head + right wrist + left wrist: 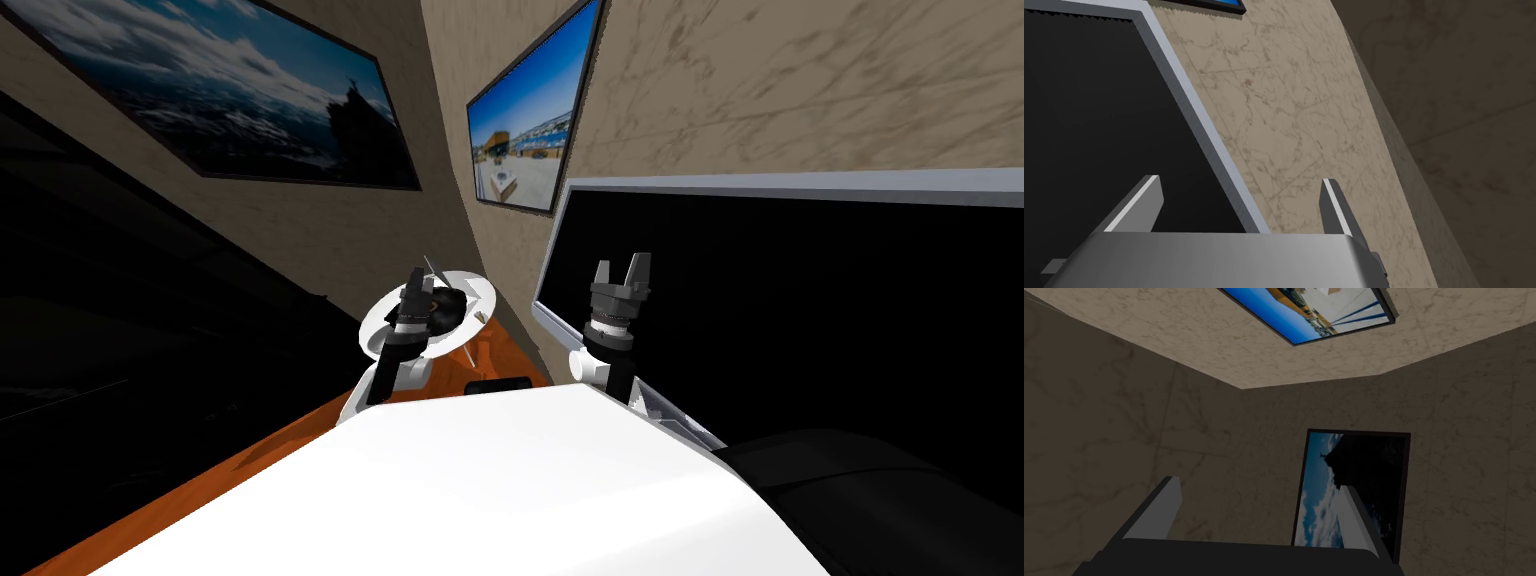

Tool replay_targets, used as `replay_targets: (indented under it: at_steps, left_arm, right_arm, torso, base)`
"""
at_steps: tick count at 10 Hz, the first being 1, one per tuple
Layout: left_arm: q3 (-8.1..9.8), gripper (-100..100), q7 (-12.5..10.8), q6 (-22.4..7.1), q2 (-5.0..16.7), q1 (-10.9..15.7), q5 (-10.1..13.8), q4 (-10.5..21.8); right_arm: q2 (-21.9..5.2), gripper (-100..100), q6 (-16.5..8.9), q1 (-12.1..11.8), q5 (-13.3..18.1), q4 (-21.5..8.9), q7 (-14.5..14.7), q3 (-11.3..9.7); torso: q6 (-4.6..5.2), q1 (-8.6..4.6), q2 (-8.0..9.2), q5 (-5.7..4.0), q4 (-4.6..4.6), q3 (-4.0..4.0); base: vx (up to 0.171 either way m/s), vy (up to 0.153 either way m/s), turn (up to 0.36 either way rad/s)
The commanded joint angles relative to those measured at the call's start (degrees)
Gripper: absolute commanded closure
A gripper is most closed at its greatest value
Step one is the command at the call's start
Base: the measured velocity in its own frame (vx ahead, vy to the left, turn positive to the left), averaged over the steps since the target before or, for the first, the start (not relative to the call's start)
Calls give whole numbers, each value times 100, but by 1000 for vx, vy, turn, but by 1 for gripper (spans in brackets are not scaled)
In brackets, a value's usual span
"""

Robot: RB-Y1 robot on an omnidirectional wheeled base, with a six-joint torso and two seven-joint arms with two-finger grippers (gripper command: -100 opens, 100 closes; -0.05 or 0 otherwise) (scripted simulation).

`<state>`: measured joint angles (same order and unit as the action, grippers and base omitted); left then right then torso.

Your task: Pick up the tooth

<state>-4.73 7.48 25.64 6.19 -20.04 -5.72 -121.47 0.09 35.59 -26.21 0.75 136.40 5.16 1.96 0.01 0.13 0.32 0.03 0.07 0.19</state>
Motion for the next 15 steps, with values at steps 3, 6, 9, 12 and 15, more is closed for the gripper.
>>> replay_targets:
  at_steps: [3,6,9,12,15]
  left_arm:
    - [-167,-100,29,-555,137,318,-1,486]
    - [-277,-100,53,-1018,254,646,25,935]
    - [-332,-100,69,-1316,313,820,46,1182]
    - [-441,-100,111,-1764,428,1182,105,1719]
    - [-493,-100,138,-2168,485,1368,144,1995]
  right_arm:
    - [0,0,0,0,0,0,0,0]
    - [0,0,0,-1,0,0,0,0]
    - [0,0,0,-1,0,0,0,0]
    - [0,0,0,-1,0,0,0,0]
    - [0,0,0,-1,0,0,0,0]
  torso:
    - [0,6,-2,1,0,-1]
    - [-2,-5,-23,-1,-5,-13]
    - [-1,-1,-22,0,-5,-13]
    - [-4,-3,-24,-1,-5,-13]
    - [-2,-4,-28,-1,-6,-15]
  base:
    - [-74,40,-102]
    - [-32,16,-70]
    - [-33,21,-81]
    - [-29,17,-91]
    - [-19,17,-86]
